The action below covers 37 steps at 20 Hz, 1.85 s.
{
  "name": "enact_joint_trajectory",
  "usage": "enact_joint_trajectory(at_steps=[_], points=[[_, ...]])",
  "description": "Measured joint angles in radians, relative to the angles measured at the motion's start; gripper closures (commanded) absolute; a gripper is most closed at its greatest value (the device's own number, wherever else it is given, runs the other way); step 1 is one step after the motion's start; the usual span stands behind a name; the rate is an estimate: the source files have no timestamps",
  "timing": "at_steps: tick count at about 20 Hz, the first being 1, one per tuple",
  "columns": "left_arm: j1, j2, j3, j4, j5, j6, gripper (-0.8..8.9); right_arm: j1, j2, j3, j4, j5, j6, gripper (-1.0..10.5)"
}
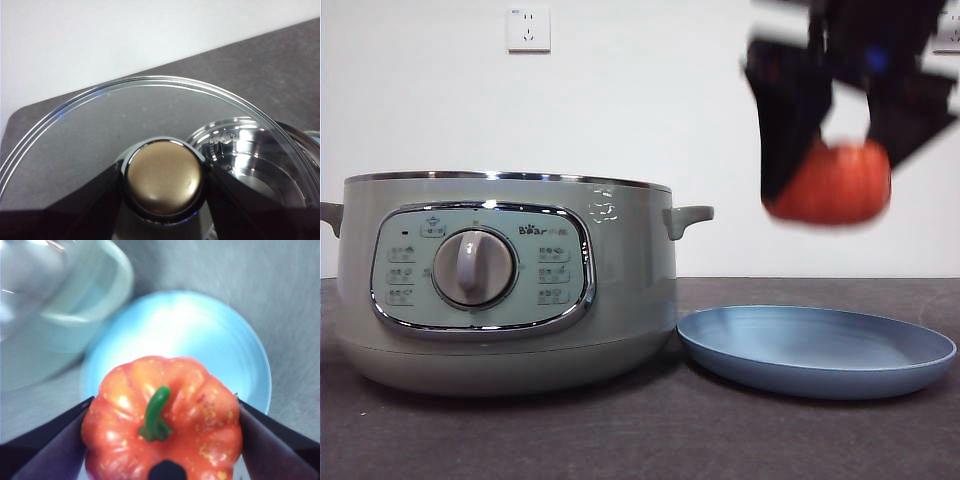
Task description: Take the pumpkin out from the steamer,put the pumpkin in the blue plate,close the lid
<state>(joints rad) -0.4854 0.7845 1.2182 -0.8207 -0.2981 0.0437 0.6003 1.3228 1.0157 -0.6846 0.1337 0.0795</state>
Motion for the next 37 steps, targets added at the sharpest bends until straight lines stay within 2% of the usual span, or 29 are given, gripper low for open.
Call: enact_joint_trajectory(at_steps=[3, 7, 10, 11, 16, 18, 20, 25, 29, 37], points=[[0.000, 0.035, 0.000, 0.000, 0.025, 0.000, 8.21, -0.053, 0.076, -0.064, 0.133, -0.003, 0.000, 9.5], [0.000, 0.070, 0.000, 0.019, 0.097, 0.000, 8.21, -0.113, 0.180, -0.064, 0.217, -0.115, 0.001, 9.4], [0.000, 0.092, 0.000, 0.048, 0.101, 0.000, 8.21, -0.127, 0.230, -0.064, 0.230, -0.134, 0.000, 9.3], [0.000, 0.097, 0.000, 0.048, 0.105, 0.000, 8.21, -0.129, 0.245, -0.064, 0.222, -0.134, -0.001, 9.1], [0.000, 0.125, 0.000, 0.077, 0.137, 0.000, 8.21, -0.129, 0.268, -0.064, 0.203, -0.134, -0.013, 6.2], [0.000, 0.138, 0.000, 0.094, 0.158, 0.000, 8.21, -0.130, 0.271, -0.064, 0.203, -0.134, -0.018, 4.6], [0.000, 0.153, 0.000, 0.101, 0.180, 0.000, 8.21, -0.135, 0.273, -0.064, 0.202, -0.134, -0.021, 4.1], [0.000, 0.186, 0.000, 0.165, 0.212, 0.000, 8.22, -0.136, 0.292, -0.064, 0.200, -0.132, -0.023, 4.0], [0.000, 0.214, 0.000, 0.170, 0.233, 0.000, 8.22, -0.136, 0.282, -0.064, 0.232, -0.134, 0.003, 4.1], [0.000, 0.357, 0.000, 0.179, 0.301, 0.000, 8.22, -0.150, -0.047, -0.064, 0.233, -0.130, 0.022, 4.1]])
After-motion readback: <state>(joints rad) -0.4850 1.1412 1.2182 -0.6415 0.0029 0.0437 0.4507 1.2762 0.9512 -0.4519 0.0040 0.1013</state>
